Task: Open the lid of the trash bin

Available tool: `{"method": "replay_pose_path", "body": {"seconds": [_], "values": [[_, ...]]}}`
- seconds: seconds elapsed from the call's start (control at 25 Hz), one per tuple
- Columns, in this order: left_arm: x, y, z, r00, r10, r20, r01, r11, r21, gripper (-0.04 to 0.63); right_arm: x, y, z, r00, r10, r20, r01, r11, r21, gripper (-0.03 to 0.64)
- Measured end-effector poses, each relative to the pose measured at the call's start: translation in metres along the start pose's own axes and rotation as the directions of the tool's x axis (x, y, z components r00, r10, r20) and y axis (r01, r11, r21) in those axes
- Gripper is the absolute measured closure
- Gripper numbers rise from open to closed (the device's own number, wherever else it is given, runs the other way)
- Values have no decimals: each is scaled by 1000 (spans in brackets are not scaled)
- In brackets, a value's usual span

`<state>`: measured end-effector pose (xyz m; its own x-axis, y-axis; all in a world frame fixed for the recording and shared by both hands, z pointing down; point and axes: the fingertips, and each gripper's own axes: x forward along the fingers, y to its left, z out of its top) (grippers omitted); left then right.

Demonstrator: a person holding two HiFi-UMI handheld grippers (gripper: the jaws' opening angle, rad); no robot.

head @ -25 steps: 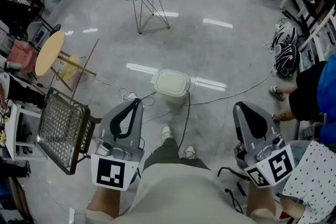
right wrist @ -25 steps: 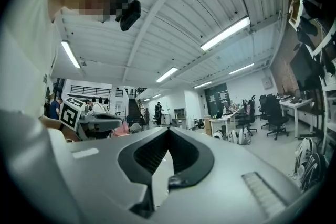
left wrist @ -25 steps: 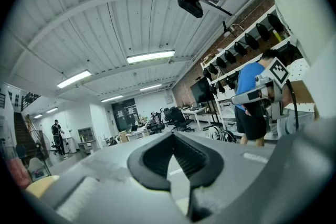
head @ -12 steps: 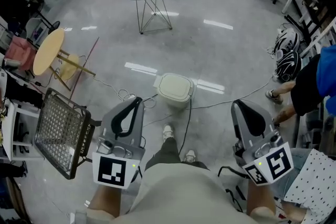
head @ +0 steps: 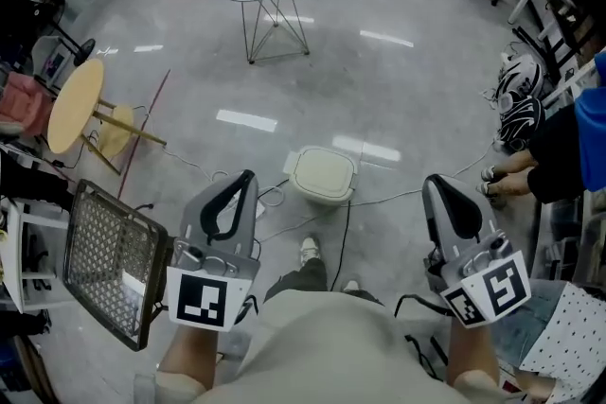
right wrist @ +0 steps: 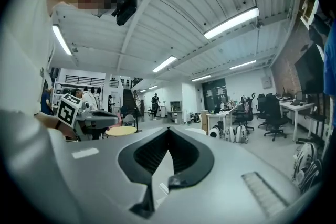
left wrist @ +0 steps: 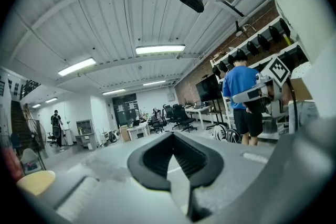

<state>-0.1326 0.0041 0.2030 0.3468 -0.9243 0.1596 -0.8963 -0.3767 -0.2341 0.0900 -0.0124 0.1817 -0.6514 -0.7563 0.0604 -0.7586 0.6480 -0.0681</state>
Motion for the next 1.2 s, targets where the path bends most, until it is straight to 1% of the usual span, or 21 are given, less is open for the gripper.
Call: {"method": "replay_pose_path", "body": {"seconds": [0.24, 0.32, 0.4, 0.52, 0.64, 0.76, 0.92, 1.04, 1.2], "values": [[26, 46, -17, 999, -34, -9, 34, 999, -40, 594, 48, -2, -1, 999, -47, -22, 47, 999, -12, 614], [34, 58, -21, 999, -38, -3, 38, 996, -80, 594, 57, -6, -2, 998, -62, -26, 62, 998, -17, 614], [40, 70, -23, 1000, -23, 12, 24, 993, -112, 594, 65, -10, -6, 997, -68, -40, 67, 998, -12, 614], [47, 80, -28, 1000, 0, 8, 1, 996, -91, 594, 75, -16, -14, 996, -54, -75, 54, 999, -4, 614], [53, 77, -43, 999, 12, -42, -16, 994, -105, 594, 85, -26, -31, 992, -28, -122, 30, 999, 13, 614], [62, 70, -62, 996, 21, -88, -31, 992, -124, 594, 99, -39, -63, 983, 7, -181, 1, 999, 43, 614], [81, 60, -86, 990, 29, -138, -45, 992, -118, 594, 115, -64, -120, 959, 57, -276, -31, 995, 100, 614], [97, 49, -108, 986, 28, -165, -50, 990, -130, 594, 125, -84, -173, 930, 93, -355, -43, 988, 146, 614], [109, 37, -162, 968, 37, -249, -80, 983, -166, 594, 138, -100, -252, 886, 130, -445, -51, 982, 184, 614]]}}
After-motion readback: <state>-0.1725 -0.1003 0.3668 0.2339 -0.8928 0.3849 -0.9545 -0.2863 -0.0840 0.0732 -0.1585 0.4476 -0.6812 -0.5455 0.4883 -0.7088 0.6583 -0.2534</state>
